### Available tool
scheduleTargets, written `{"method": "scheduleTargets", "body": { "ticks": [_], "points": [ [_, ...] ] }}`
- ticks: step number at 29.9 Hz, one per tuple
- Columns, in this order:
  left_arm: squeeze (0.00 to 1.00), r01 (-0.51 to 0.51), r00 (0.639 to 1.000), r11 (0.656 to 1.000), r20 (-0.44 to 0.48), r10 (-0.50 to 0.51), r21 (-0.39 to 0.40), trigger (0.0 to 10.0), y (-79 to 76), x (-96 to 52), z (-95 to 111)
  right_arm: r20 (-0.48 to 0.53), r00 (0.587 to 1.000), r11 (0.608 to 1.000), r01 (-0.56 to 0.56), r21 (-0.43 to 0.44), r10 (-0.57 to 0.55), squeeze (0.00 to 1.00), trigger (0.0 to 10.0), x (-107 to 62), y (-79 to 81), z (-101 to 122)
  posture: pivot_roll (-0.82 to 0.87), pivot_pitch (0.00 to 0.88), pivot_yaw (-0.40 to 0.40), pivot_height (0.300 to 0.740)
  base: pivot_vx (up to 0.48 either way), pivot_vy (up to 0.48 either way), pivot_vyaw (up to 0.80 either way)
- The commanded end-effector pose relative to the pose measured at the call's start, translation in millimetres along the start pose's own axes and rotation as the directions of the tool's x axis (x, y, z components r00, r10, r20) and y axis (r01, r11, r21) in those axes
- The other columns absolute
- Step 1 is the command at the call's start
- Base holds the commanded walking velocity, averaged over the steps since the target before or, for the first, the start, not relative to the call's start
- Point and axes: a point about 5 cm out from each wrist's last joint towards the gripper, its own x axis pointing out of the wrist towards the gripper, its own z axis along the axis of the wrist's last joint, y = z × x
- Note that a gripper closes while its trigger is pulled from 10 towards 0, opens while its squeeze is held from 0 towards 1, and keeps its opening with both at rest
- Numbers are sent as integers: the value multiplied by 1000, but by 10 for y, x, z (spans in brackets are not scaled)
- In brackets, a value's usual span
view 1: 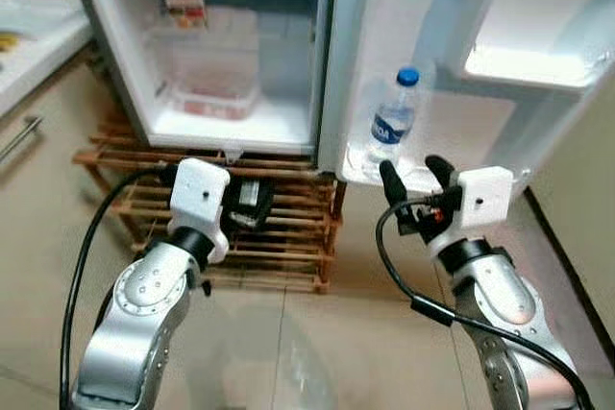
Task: Restocking fridge
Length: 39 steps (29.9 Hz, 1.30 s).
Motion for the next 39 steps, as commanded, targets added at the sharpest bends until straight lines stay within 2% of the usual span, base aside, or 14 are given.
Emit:
{"method": "scheduleTargets", "body": {
  "ticks": [1, 10, 16, 18, 19, 24, 36, 39],
  "points": [
    [0, -10, 1000, 1000, 12, 10, 20, 10000, 32, 12, 43, 21, 1000, 1000, -1, -1, 1, 0, 10000, 28, -3, 33, 19, 23, 1, 740, 0, -480, 800],
    [0, 4, 1000, 1000, 17, -4, 22, 10000, 21, 33, 56, 29, 1000, 1000, 7, 6, -7, 0, 10000, 40, 0, 41, 10, 27, 11, 740, 0, -480, 800],
    [0, 27, 1000, 999, 9, -27, 21, 10000, -4, 7, 31, 18, 1000, 1000, -3, 17, 2, 0, 10000, -57, 2, 8, 6, 28, 14, 740, 0, -480, 800],
    [0, 48, 999, 999, 5, -48, 21, 10000, -20, -22, 12, 4, 1000, 999, -17, 48, 17, 0, 10000, -134, 3, -37, 6, 29, 14, 740, 0, -480, 0],
    [0, 64, 998, 998, 2, -64, 16, 10000, -29, -52, -7, -20, 998, 997, -57, 57, 58, 0, 10000, -225, 17, -111, 8, 29, 14, 740, 0, -480, 0],
    [0, 67, 998, 998, -1, -67, 9, 10000, -21, -82, -26, -16, 994, 991, -110, 73, 111, 0, 10000, -322, 31, -136, 10, 27, 12, 740, 0, -480, 0],
    [0, 51, 999, 999, 11, -51, -16, 10000, 3, -154, -49, -4, 992, 989, -127, 80, 128, 0, 10000, -338, 23, -129, 17, 14, 3, 740, 0, -480, 0],
    [0, 38, 999, 998, 36, -36, -42, 10000, 11, -180, -43, 13, 989, 986, -147, 79, 146, 0, 10000, -345, 25, -111, 18, 10, -2, 740, 0, 0, 0]
  ]
}}
